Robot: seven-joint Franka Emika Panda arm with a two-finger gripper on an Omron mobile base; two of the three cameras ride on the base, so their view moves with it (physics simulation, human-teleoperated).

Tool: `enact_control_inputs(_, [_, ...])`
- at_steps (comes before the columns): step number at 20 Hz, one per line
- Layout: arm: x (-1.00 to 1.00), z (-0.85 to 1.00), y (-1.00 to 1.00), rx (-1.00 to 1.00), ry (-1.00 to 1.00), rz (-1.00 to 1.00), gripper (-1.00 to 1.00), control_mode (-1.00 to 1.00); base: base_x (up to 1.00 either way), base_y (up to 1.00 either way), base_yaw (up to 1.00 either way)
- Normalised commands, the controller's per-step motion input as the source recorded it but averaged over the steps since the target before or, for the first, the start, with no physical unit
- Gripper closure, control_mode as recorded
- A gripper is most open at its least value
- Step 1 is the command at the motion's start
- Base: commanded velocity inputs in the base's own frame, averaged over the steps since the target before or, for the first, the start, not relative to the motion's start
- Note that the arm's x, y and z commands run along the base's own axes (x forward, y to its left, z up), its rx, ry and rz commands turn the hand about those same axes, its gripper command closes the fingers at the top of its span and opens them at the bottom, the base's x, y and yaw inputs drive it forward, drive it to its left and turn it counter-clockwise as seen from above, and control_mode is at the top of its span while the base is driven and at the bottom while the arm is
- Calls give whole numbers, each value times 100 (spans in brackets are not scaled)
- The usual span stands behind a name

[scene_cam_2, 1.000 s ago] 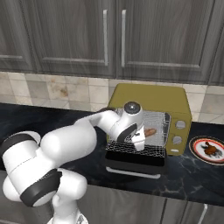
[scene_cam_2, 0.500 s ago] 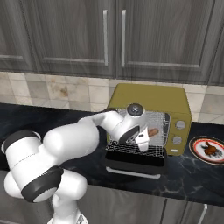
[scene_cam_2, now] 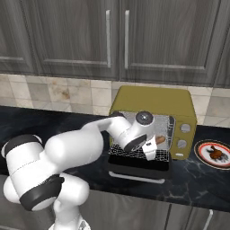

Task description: Open the toaster oven door. Place the baguette on the bottom rack in the toaster oven and place the chicken drumstick on the top rack.

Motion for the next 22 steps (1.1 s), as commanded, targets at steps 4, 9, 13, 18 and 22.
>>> enact_control_inputs(4, [-2, -22, 0, 6, 0, 0, 100, -100, 0, 0, 0])
enact_control_inputs(9, [-2, -19, -2, 3, 0, 0, 100, -100, 0, 0, 0])
enact_control_inputs(13, [-5, -21, -2, 1, 0, 0, -100, -100, 0, 0, 0])
enact_control_inputs(18, [-10, -8, -4, 2, 0, 0, -100, -100, 0, 0, 0])
enact_control_inputs(22, [-13, 1, -6, 4, 0, 0, -100, -100, 0, 0, 0])
